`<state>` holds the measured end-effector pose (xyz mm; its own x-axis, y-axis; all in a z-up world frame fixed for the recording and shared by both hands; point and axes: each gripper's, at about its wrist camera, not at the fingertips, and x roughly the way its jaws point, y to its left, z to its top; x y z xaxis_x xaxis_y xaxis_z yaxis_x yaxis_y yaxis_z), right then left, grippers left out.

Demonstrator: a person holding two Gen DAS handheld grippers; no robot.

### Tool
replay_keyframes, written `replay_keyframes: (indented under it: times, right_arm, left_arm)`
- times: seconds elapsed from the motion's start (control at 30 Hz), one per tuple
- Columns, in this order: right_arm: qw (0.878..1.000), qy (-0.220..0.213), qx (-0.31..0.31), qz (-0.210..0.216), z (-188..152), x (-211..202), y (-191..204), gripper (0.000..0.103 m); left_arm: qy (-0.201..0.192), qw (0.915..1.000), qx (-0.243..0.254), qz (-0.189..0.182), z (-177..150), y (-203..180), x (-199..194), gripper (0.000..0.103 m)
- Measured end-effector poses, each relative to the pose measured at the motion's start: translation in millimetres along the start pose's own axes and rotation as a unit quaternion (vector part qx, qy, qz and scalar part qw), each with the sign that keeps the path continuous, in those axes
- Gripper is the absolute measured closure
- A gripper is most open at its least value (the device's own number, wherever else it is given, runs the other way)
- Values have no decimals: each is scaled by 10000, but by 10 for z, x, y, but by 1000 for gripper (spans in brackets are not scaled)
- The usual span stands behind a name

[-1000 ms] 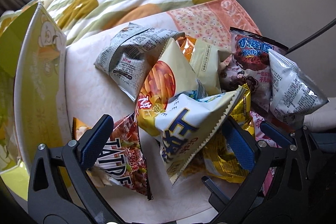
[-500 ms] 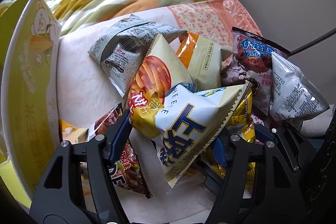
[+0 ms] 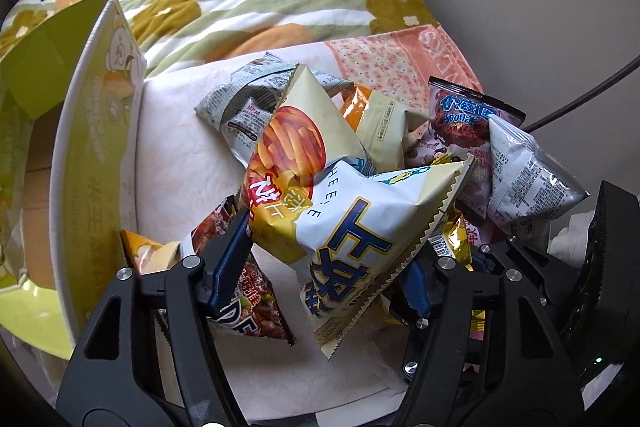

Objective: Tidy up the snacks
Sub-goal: 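Carry both chip bags over the yellow box and release them inside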

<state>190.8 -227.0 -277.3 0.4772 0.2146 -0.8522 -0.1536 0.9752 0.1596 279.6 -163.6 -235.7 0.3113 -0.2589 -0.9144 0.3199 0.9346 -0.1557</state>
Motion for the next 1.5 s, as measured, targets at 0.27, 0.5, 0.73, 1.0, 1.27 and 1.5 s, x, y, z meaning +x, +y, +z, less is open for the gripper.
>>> replay_keyframes:
  times: [0.27, 0.5, 0.73, 1.0, 1.27, 1.5]
  right_arm:
    - [9994, -326, -57, -115, 110, -404, 98, 59]
    - [9977, -595, -42, -330, 245, -716, 224, 59]
    - [9935, -988, 123, -544, 540, -970, 521, 59]
    - [9906, -1327, 70, -325, 1086, -1025, 1144, 59]
    - [9918, -1259, -212, -69, 1463, -586, 1859, 59]
    - [9956, -919, -192, -18, 1531, -156, 2328, 59]
  left_arm:
    - [-639, 9979, -110, -64, 22, 121, -599, 40]
    - [-1200, 9925, -164, -138, 28, 406, -1148, 40]
    - [-1488, 9886, -123, -179, 7, 943, -1555, 40]
    - [-1574, 9869, -329, 83, -82, 1879, -1849, 40]
    - [-1278, 9895, -511, 441, -221, 2831, -1741, 40]
    - [-748, 9937, 12, 835, -333, 3183, -1372, 40]
